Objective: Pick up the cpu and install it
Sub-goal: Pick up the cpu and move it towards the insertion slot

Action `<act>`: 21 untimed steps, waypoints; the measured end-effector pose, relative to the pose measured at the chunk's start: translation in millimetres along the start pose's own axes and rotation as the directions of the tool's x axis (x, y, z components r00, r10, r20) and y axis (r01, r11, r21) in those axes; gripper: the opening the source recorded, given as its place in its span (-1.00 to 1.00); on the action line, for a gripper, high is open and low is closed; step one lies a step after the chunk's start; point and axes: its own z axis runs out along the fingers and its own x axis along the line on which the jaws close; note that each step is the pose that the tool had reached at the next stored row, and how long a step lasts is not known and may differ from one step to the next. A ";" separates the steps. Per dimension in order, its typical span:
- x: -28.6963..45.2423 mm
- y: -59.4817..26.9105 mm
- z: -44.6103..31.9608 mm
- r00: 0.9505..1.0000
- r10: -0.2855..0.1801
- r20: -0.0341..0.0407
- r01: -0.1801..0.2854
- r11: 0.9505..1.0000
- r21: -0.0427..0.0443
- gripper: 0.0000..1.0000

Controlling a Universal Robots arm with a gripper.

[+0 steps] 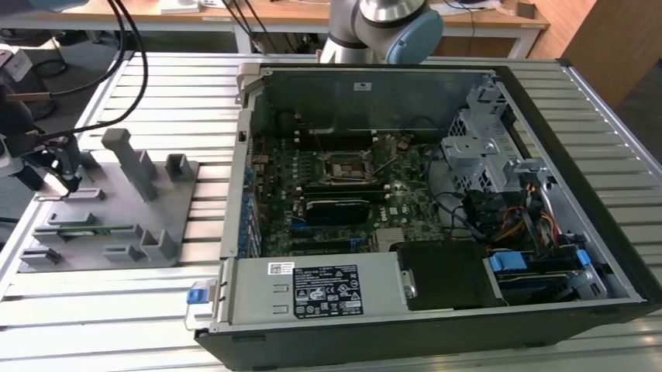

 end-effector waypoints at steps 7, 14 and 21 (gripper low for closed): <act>0.1 0.3 -7.7 1.000 0.000 0.000 0.000 1.000 0.000 0.06; 0.1 0.5 -11.3 1.000 0.000 0.000 0.000 1.000 0.000 0.06; 0.1 0.5 -11.7 1.000 0.000 0.000 0.000 1.000 0.000 0.06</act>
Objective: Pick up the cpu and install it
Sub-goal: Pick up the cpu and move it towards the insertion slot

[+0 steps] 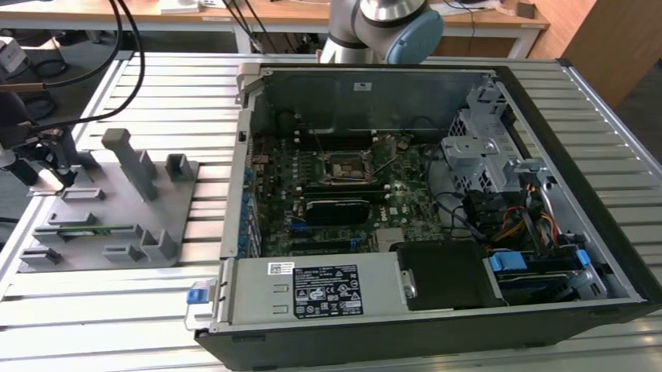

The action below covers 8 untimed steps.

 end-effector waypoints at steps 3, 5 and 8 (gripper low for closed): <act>0.0 0.0 -1.3 1.000 0.000 0.000 0.000 1.000 0.000 0.06; 0.0 0.2 -2.6 1.000 0.000 0.000 0.000 1.000 0.000 0.06; 0.1 0.3 -5.8 1.000 0.000 0.000 0.000 1.000 0.000 0.06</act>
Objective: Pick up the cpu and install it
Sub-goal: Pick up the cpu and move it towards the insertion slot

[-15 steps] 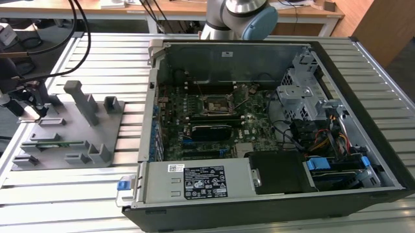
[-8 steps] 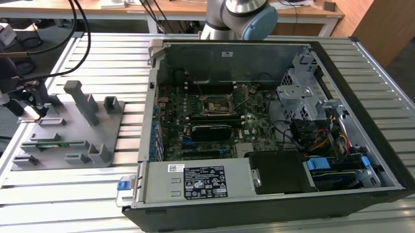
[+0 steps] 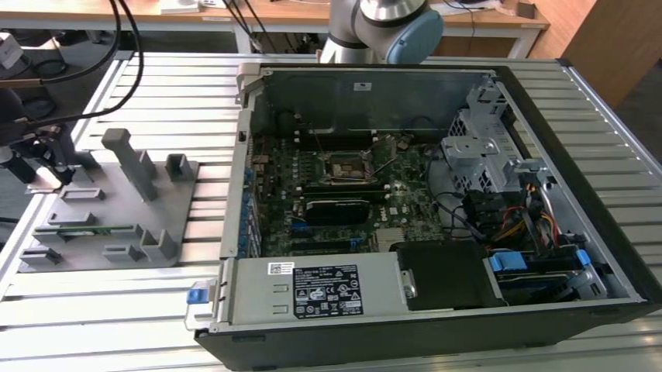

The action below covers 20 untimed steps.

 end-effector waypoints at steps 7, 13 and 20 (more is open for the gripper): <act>0.3 0.3 -6.3 1.000 0.000 0.001 0.000 1.000 -0.005 0.06; 0.3 0.5 -11.4 1.000 0.000 0.001 0.000 1.000 -0.006 0.06; 0.4 0.7 -17.1 1.000 0.000 0.001 0.000 1.000 -0.006 0.06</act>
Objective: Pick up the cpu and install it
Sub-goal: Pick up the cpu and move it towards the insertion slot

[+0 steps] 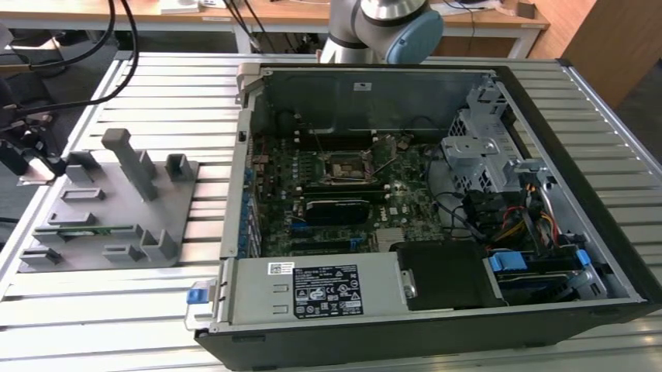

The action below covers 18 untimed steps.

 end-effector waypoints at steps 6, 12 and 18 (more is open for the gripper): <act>0.1 0.3 -7.2 1.000 0.000 0.000 0.000 1.000 0.000 0.06; 0.2 0.6 -13.7 1.000 0.000 0.000 0.000 1.000 -0.002 0.06; 0.3 1.0 -22.3 1.000 0.000 0.000 0.000 1.000 -0.002 0.06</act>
